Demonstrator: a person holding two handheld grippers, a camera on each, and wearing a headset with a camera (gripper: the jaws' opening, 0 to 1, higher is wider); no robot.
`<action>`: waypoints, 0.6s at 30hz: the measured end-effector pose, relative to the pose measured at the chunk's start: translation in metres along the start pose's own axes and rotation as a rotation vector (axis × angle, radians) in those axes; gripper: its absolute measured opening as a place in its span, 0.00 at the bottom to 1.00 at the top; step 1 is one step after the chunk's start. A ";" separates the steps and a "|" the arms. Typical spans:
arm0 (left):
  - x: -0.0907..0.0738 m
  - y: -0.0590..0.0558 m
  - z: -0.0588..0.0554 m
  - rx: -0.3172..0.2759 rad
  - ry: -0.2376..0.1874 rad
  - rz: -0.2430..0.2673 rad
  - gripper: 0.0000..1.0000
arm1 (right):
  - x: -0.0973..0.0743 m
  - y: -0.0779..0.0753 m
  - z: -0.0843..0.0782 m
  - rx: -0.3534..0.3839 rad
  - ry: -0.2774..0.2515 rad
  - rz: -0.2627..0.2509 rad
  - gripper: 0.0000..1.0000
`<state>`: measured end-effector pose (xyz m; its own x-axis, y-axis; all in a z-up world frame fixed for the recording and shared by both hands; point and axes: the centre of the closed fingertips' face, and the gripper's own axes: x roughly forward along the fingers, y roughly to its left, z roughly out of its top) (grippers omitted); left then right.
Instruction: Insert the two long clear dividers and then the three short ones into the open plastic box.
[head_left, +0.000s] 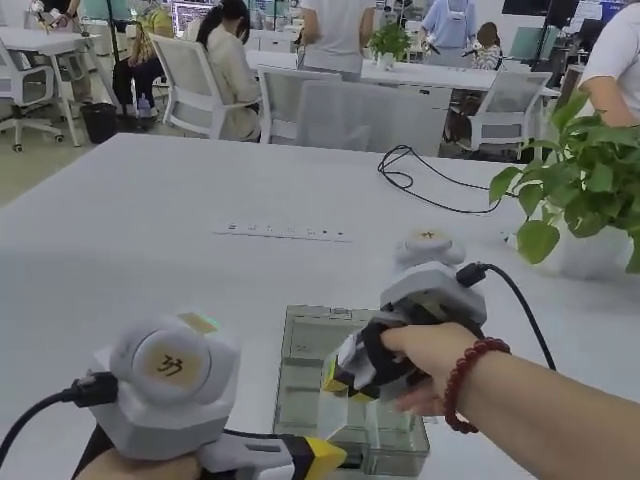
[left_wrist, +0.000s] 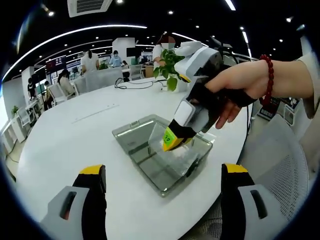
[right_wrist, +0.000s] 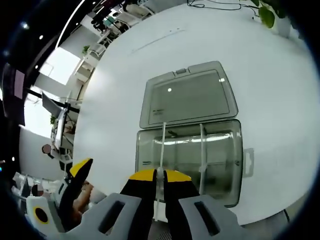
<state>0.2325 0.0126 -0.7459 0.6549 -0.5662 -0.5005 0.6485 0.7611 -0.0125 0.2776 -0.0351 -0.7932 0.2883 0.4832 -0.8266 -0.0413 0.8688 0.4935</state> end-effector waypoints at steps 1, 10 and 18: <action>0.000 -0.001 0.001 0.003 -0.004 -0.002 0.98 | 0.001 0.000 0.001 0.003 0.002 -0.004 0.06; 0.000 0.000 0.000 0.003 -0.006 -0.001 0.99 | 0.005 -0.007 -0.002 0.014 0.051 -0.038 0.06; -0.002 0.005 0.000 -0.003 -0.009 0.008 0.97 | 0.009 -0.011 -0.003 0.016 0.067 -0.050 0.06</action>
<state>0.2344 0.0174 -0.7450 0.6635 -0.5626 -0.4932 0.6417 0.7669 -0.0114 0.2780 -0.0397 -0.8073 0.2253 0.4460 -0.8662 -0.0126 0.8904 0.4551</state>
